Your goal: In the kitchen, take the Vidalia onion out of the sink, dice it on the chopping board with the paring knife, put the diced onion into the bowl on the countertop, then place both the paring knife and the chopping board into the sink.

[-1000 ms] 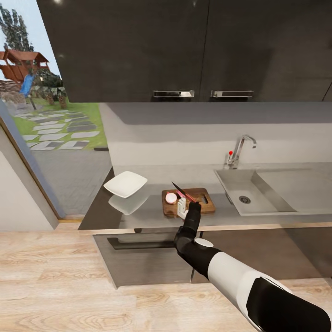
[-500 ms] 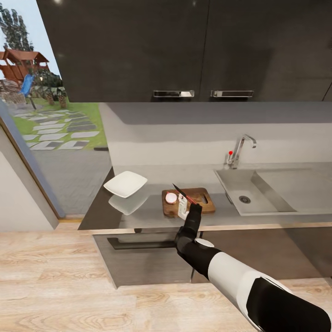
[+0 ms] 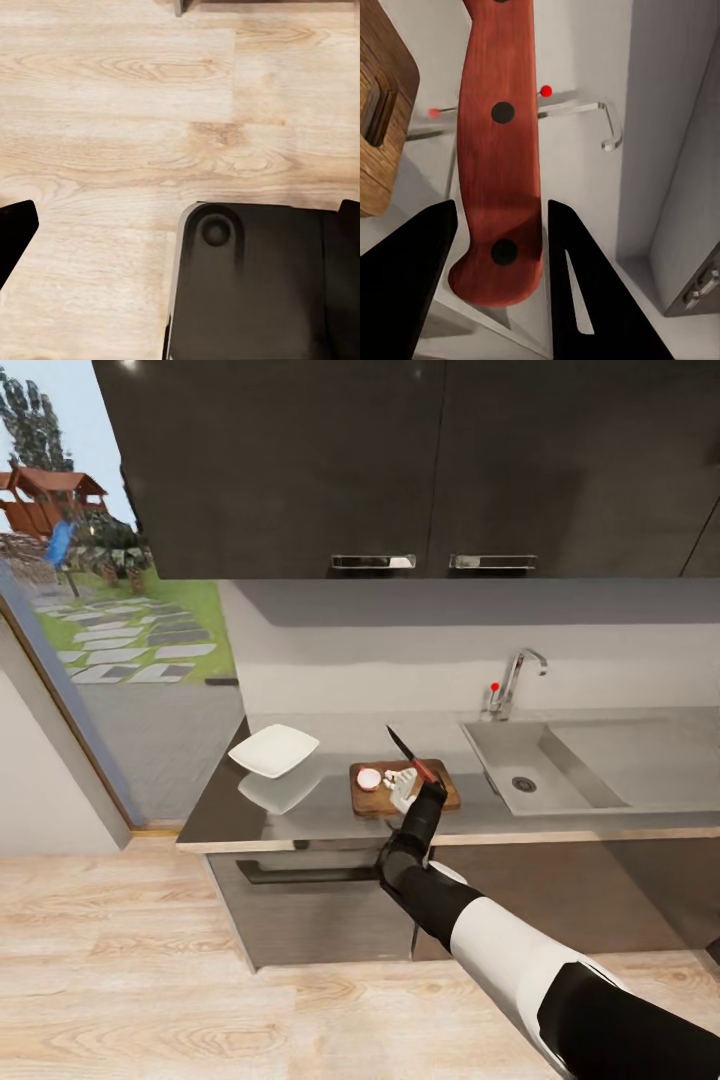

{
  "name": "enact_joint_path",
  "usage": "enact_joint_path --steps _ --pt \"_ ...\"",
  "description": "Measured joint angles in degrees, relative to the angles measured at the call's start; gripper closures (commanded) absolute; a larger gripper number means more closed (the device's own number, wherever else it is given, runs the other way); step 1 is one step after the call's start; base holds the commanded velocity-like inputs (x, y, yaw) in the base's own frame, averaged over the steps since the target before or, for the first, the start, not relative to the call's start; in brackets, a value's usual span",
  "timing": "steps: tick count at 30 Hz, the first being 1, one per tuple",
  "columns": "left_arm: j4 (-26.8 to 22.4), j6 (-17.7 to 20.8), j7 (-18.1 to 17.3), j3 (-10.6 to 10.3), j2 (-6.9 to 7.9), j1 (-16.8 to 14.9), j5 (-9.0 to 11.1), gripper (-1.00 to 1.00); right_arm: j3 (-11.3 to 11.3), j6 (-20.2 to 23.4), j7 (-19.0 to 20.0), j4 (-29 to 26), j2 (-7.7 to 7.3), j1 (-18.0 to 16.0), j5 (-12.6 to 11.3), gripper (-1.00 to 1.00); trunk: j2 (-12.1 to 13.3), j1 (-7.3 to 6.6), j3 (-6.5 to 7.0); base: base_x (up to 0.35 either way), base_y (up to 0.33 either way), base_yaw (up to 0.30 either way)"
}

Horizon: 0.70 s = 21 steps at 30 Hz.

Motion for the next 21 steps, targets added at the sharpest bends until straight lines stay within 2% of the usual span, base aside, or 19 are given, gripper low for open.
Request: enact_joint_path --steps 4,9,15,21 --pt "-1.0 -0.6 -0.2 0.0 -0.14 0.2 -1.1 -1.0 0.9 0.9 -1.0 1.0 0.0 0.5 0.8 1.0 0.0 0.0 0.0 0.0 0.0 0.0" --pt "-1.4 -0.5 -0.3 0.0 -0.09 0.3 -1.1 -1.0 2.3 2.5 -2.7 2.1 0.0 0.2 2.4 1.0 0.0 0.0 0.0 0.0 0.0 0.0" --pt "-1.6 -0.5 -0.3 0.0 0.04 0.3 -1.1 -1.0 2.5 3.7 -2.6 1.4 -0.32 0.2 4.3 1.0 0.0 0.0 0.0 0.0 0.01 0.0" --pt "-1.5 -0.5 -0.3 0.0 0.0 0.3 -1.2 -1.0 2.4 3.8 -2.3 0.2 -0.02 0.2 6.4 1.0 0.0 0.0 0.0 0.0 0.244 0.0"
